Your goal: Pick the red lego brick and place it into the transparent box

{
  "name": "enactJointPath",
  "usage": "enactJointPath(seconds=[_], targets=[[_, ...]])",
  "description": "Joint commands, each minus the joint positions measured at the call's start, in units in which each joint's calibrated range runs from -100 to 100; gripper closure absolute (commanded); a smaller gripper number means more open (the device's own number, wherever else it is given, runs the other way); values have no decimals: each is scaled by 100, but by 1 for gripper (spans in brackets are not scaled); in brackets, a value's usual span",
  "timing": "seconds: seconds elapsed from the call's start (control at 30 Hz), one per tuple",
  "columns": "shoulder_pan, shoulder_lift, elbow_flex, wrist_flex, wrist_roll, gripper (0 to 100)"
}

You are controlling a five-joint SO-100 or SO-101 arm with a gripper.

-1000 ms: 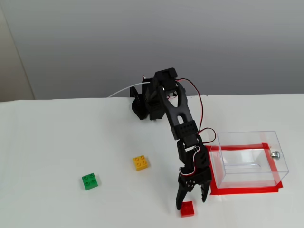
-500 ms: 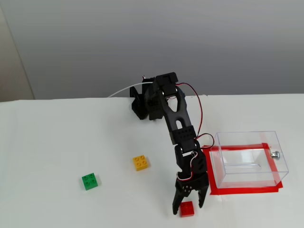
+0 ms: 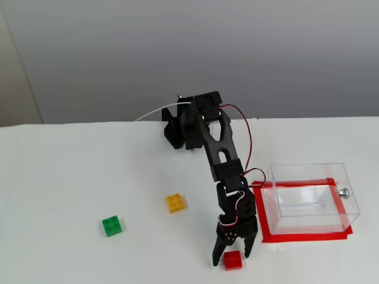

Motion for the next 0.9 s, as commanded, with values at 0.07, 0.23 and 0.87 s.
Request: enactJointPath(seconds=[0.07, 0.23, 0.87], targets=[[-4, 17, -73, 11, -12, 65], [3, 34, -91, 11, -12, 65], [18, 0, -28, 11, -6, 93]])
